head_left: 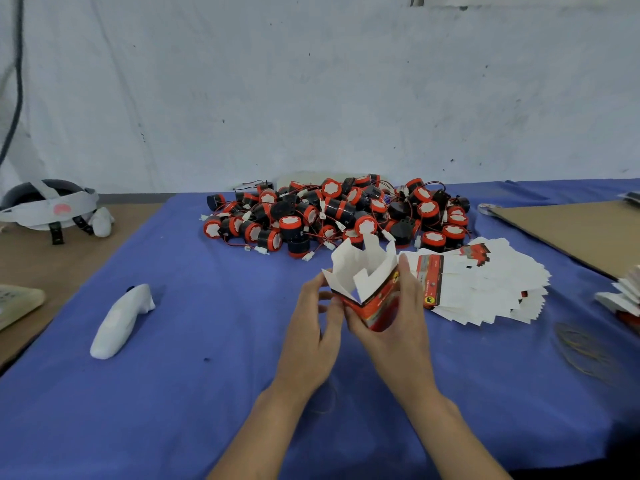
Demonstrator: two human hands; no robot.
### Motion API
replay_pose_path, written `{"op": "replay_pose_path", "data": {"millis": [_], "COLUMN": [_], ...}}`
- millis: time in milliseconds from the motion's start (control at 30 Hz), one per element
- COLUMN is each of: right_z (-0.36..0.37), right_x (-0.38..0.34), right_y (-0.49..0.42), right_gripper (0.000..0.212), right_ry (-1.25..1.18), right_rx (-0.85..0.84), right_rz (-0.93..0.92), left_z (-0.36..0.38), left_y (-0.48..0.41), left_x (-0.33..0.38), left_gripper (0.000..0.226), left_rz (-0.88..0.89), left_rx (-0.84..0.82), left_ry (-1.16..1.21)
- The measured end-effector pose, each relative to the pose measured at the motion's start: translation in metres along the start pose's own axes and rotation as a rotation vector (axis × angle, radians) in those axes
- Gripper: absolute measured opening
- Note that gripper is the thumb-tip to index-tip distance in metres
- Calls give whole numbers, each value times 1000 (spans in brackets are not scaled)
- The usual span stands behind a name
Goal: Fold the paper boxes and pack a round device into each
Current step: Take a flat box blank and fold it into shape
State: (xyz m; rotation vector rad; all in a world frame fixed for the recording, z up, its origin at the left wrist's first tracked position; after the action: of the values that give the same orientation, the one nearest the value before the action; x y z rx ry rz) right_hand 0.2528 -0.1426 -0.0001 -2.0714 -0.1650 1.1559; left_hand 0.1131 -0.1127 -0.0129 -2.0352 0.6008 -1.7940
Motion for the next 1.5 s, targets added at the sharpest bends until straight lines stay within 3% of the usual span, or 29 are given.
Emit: {"op": "replay_pose_path", "data": {"millis": [267,633,1200,1500], "right_z": [1,3,4,5], "right_x": [2,2,1,-2], "right_y": [1,6,8,7], "right_gripper": [90,70,45,57], "right_ry": [144,-162,14,66], "right_rx": [-1,-154,-128,-128], "right_rz": [-57,-51,-157,-169], "left_z": [0,1,2,1], "left_y": [0,2,5,6], "left_x": [-1,9,11,14], "left_gripper": [42,57,57,54], "left_rz": [-21,-42,-48,-17], "left_rx": [2,-95,-147,-142], "left_ry": [23,192,200,194]}}
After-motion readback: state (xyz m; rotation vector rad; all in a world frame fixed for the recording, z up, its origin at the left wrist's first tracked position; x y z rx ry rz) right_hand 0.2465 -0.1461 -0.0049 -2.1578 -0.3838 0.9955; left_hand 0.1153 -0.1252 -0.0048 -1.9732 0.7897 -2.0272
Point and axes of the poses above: each hand's wrist, its own y-axis away from the middle knuckle, its own z-axis out of the palm, x = y × z, the point moved 3 cm from there along -y, towards the middle knuckle, and after that the axes turned 7 degrees about y, right-handed, at the moved point
